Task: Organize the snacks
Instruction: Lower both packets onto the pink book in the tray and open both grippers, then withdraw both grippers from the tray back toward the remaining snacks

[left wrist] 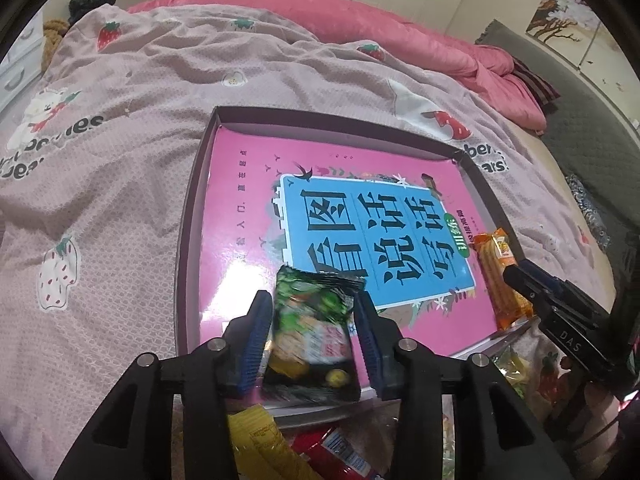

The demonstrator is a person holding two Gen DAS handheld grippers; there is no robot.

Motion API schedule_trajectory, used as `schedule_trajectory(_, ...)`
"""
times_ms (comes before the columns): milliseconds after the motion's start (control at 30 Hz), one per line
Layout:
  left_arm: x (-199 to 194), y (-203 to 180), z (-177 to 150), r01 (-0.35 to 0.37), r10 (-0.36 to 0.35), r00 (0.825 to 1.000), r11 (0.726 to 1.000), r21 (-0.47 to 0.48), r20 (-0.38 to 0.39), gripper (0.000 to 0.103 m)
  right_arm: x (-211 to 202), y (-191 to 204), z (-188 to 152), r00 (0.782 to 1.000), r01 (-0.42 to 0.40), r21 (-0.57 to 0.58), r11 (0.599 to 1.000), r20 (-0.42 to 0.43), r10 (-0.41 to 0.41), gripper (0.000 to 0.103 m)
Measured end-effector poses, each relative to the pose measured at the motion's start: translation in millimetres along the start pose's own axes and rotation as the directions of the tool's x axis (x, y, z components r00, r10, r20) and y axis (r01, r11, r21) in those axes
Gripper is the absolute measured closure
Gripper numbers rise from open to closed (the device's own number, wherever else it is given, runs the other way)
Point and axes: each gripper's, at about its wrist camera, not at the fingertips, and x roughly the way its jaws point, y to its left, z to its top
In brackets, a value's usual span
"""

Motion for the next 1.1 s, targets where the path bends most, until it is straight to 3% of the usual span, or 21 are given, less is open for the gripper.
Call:
schedule_trajectory(467, -21, 0, 5, 0.006, -0.006, 0.999, 1.000, 0.000, 0.046, 0.045, -8, -5, 3, 1.000, -0.010, 0.021, 1.000, 0.024, 0.010, 0.064)
schedule_trajectory(600, -36, 0, 8, 0.005, -0.005, 0.997, 1.000, -0.001, 0.077, 0.037, -17, -4, 6, 0.998, -0.030, 0.024, 0.999, 0.053, 0.028, 0.059)
schedule_trajectory(1100, -74, 1, 6, -0.001, 0.001, 0.991, 1.000, -0.004, 0.132, 0.028, -52, 9, 6, 0.988, -0.070, -0.020, 0.997, 0.135, 0.072, 0.048)
